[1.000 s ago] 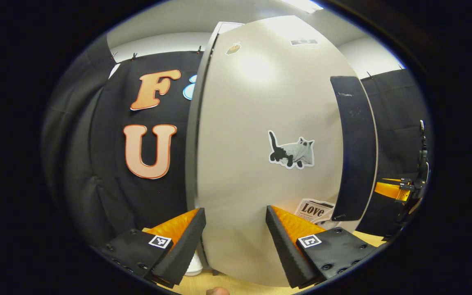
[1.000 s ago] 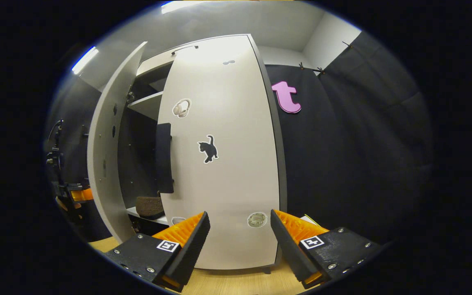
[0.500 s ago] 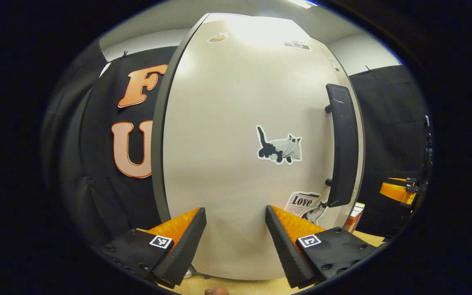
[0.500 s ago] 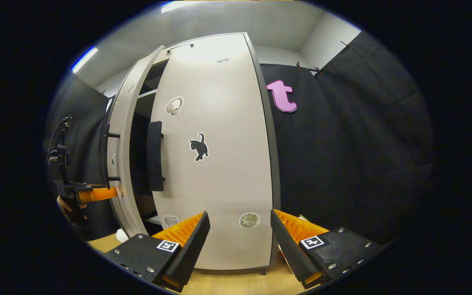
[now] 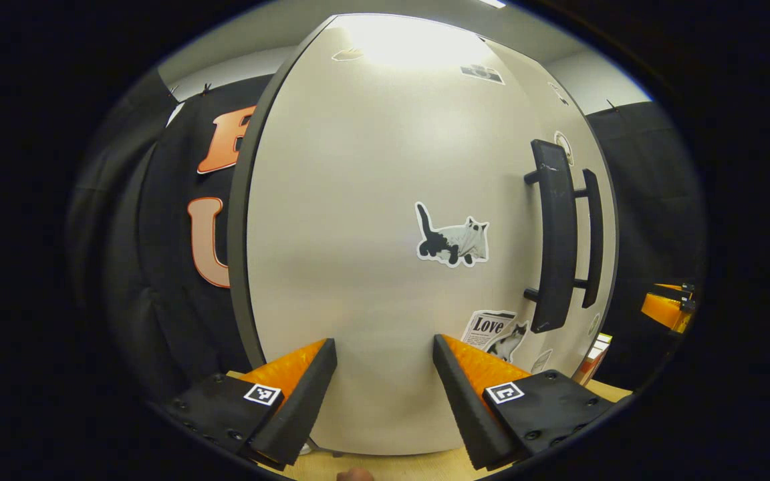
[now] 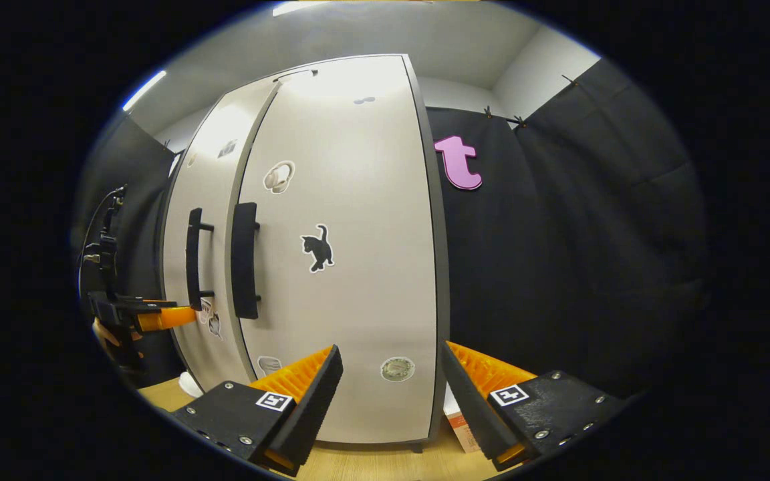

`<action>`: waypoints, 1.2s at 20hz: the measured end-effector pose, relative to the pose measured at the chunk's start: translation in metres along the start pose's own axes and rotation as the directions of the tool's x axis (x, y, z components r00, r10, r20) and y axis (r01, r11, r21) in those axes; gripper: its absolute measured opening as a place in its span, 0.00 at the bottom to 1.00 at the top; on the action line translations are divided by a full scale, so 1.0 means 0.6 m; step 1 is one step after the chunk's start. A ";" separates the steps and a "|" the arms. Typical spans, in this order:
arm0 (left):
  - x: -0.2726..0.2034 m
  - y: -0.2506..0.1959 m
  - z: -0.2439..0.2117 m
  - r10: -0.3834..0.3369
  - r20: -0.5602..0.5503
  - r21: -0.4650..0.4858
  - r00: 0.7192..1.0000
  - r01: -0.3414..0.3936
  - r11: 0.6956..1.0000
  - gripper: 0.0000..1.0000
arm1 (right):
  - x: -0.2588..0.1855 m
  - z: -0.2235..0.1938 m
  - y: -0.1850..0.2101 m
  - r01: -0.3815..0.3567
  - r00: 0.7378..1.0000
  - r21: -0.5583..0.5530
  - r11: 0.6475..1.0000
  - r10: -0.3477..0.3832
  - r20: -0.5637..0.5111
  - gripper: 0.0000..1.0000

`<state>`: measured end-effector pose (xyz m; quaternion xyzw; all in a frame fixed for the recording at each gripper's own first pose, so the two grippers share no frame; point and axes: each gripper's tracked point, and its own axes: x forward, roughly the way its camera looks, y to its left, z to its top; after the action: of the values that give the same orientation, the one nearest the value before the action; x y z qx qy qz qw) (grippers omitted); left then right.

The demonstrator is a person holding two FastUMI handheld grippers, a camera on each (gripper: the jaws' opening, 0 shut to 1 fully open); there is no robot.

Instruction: Grab one shoe with the right hand and put it into the shoe cabinet, grab the other shoe with the left hand and put it into the shoe cabinet; then close the right door with the right hand and the left door with the left hand.

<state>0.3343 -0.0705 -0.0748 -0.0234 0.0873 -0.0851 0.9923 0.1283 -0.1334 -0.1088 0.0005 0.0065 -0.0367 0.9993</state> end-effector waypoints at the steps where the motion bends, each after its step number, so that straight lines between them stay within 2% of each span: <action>1: -0.001 0.000 0.000 0.006 -0.003 -0.002 1.000 -0.006 1.000 0.98 | -0.002 0.007 0.000 0.001 1.000 -0.005 1.000 -0.001 0.000 0.92; 3: -0.009 0.003 -0.009 0.030 -0.038 -0.010 0.999 -0.030 0.999 0.95 | -0.011 0.021 0.000 0.000 1.000 -0.025 1.000 0.000 0.002 0.92; 6: -0.056 -0.003 -0.012 -0.001 -0.087 -0.025 0.996 -0.001 1.000 0.97 | -0.027 0.041 0.009 -0.017 1.000 -0.025 1.000 0.017 0.016 0.92; 8: -0.096 0.009 0.020 0.008 -0.038 -0.024 0.999 -0.009 1.000 0.99 | -0.037 0.060 0.016 -0.033 0.999 -0.017 0.999 0.033 0.026 0.92; 10: -0.141 0.032 0.057 0.038 0.010 -0.006 0.999 -0.038 0.999 0.94 | -0.048 0.080 0.014 -0.030 0.999 -0.030 0.999 0.031 0.036 0.92; 12: -0.183 0.054 0.085 0.061 0.047 0.009 0.997 -0.062 0.998 0.97 | -0.066 0.099 0.014 -0.025 0.998 -0.051 0.998 0.027 0.049 0.92; 17: -0.284 0.137 0.155 0.143 0.144 -0.008 0.979 -0.144 0.990 0.96 | -0.105 0.135 0.016 -0.035 0.996 -0.045 0.998 0.038 0.082 0.92; 21: -0.350 0.186 0.184 0.190 0.175 -0.012 0.966 -0.191 0.981 0.96 | -0.125 0.134 0.019 -0.043 0.996 -0.039 0.998 0.046 0.083 0.92; 24: -0.376 0.192 0.185 0.199 0.182 -0.008 0.963 -0.201 0.980 0.94 | -0.136 0.135 0.020 -0.045 0.996 -0.034 0.998 0.047 0.081 0.92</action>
<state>0.1541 0.0854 0.0653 -0.0169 -0.0025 0.0176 0.9997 0.0487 -0.1154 -0.0270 -0.0168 -0.0338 -0.0135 0.9992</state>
